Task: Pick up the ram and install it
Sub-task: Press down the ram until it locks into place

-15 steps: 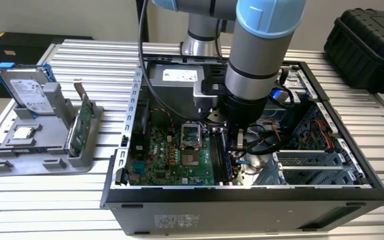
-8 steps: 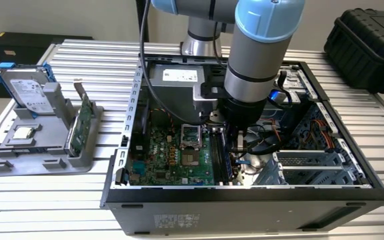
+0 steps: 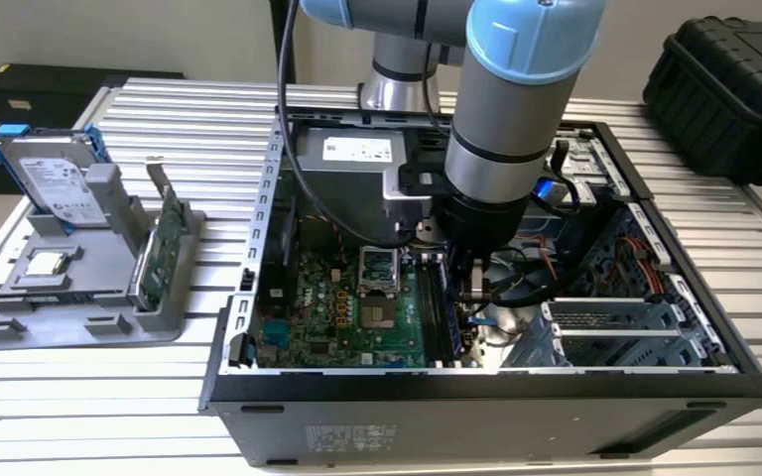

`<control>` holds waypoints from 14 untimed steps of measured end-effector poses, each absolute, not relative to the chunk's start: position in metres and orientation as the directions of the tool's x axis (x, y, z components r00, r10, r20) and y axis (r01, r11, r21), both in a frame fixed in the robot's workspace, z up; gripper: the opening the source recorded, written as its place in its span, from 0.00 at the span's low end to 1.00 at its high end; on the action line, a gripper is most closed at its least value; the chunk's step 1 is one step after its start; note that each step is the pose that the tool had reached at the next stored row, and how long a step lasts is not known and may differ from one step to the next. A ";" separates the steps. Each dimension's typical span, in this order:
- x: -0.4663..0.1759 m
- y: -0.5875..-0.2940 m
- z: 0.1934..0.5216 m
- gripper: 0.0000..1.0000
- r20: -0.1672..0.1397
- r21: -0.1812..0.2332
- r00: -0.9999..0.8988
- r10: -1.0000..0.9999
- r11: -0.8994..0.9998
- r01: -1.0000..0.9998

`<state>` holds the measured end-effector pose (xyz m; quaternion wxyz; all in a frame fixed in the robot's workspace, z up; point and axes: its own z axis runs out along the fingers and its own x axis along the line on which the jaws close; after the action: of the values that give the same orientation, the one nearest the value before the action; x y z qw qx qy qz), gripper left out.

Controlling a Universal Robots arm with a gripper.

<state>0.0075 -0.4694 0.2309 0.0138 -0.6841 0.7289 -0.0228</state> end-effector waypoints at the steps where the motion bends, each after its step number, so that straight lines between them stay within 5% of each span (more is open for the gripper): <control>1: 0.008 -0.469 0.231 0.00 0.011 -0.052 -0.064 -0.998 0.063 -0.997; 14: 0.007 -0.469 0.229 0.00 0.009 -0.052 -0.064 -0.998 0.063 -0.997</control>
<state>0.0075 -0.4693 0.2288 0.0146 -0.6841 0.7289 -0.0221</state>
